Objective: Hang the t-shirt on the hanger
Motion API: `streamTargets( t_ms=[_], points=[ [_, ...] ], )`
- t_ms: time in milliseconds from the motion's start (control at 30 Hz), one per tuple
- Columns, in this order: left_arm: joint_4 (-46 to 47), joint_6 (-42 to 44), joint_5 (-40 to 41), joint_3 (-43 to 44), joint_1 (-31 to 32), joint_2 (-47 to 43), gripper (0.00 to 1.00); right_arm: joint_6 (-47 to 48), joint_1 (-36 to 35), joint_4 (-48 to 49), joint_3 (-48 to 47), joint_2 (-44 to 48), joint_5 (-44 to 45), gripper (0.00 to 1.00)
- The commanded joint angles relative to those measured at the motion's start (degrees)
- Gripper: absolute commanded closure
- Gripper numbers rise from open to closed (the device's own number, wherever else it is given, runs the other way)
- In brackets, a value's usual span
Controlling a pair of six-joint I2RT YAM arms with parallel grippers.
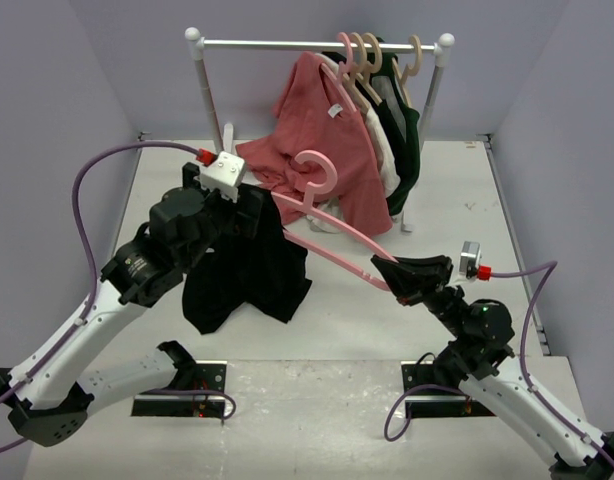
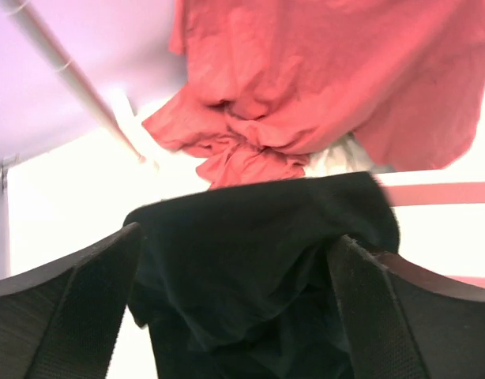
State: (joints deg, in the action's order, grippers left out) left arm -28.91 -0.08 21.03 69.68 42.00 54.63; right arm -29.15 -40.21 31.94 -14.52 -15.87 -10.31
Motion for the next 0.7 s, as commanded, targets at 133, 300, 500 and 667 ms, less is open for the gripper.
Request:
streamTargets(
  t_ms=[133, 300, 500, 667],
  points=[
    [1.75, 11.03, -18.89, 1.21, -0.34, 4.15, 0.31, -1.07, -0.14, 6.11, -2.55, -0.63, -4.16, 1.00],
    [-4.24, 14.39, -27.70, 4.77, -0.34, 7.96, 0.56, -0.82, -0.14, 6.11, -3.05, -0.49, -4.52, 1.00],
    [-5.98, 16.51, -32.10, 5.49, -0.34, 8.84, 0.67, -0.84, -0.14, 6.11, -3.59, -0.92, -5.74, 1.00],
    [-4.23, 16.60, -30.87, 5.64, -0.34, 7.25, 0.72, -1.09, -0.14, 6.20, -3.49, -0.39, -6.38, 1.00]
  ],
)
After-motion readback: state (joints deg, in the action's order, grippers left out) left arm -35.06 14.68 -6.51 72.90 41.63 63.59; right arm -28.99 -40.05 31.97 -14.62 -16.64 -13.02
